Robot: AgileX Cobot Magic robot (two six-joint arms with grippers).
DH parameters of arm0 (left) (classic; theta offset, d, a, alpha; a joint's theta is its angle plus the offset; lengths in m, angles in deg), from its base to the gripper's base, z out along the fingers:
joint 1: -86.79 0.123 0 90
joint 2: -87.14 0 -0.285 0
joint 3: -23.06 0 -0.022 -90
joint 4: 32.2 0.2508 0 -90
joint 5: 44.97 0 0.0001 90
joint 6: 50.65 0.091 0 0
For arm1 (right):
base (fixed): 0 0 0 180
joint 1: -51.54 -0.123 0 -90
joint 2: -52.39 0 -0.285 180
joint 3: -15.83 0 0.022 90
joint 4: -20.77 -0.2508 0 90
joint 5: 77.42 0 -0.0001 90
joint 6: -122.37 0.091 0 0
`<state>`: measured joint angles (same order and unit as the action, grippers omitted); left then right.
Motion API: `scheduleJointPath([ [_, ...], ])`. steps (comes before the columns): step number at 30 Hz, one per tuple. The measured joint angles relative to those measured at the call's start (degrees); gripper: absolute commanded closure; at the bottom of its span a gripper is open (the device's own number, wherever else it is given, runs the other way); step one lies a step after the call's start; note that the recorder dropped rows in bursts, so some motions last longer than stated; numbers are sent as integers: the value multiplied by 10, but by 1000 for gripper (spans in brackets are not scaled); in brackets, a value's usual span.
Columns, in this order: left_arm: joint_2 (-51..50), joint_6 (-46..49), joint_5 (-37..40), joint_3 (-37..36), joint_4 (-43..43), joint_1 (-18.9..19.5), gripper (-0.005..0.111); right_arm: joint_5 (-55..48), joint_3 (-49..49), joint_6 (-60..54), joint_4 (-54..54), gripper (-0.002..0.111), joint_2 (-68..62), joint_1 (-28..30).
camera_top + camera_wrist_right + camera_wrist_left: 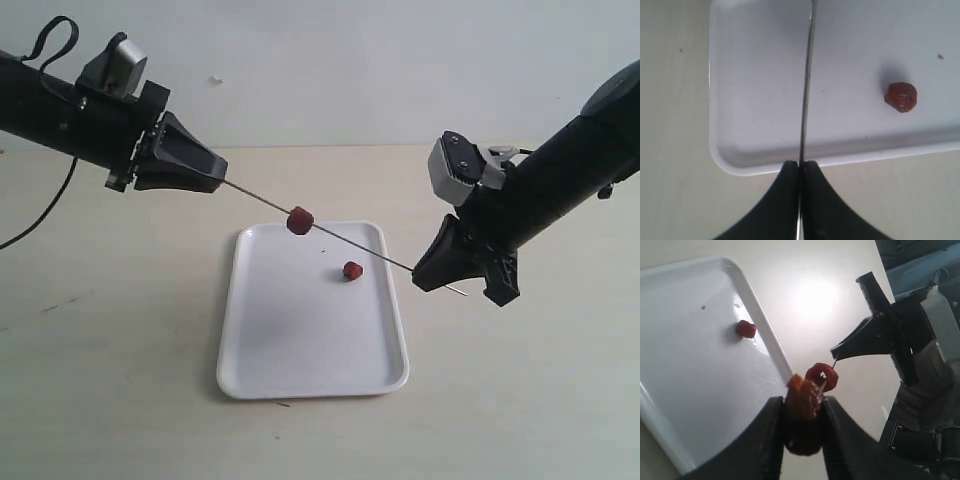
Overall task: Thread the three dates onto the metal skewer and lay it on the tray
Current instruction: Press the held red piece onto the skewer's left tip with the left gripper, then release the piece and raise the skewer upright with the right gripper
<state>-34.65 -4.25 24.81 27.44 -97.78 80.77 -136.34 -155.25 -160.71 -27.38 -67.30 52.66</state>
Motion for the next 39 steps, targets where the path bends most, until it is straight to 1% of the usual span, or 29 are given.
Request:
scheduleJointPath([
  [15, 0, 9, 0, 0, -3, -31, 80, -3, 0, -10, -31, 108, 0, 0],
  [26, 0, 9, 0, 0, -7, -31, 80, -6, 0, -15, -69, 108, 0, 0],
  [35, 0, 12, 0, 0, -11, -35, 80, -6, 0, -17, -73, 108, 0, 0],
  [37, 0, 12, 0, 0, -11, -36, 79, -6, 0, -17, -73, 108, 0, 0],
  [39, 0, 12, -2, 0, -12, -36, 72, -6, 0, -17, -73, 108, 0, 0],
])
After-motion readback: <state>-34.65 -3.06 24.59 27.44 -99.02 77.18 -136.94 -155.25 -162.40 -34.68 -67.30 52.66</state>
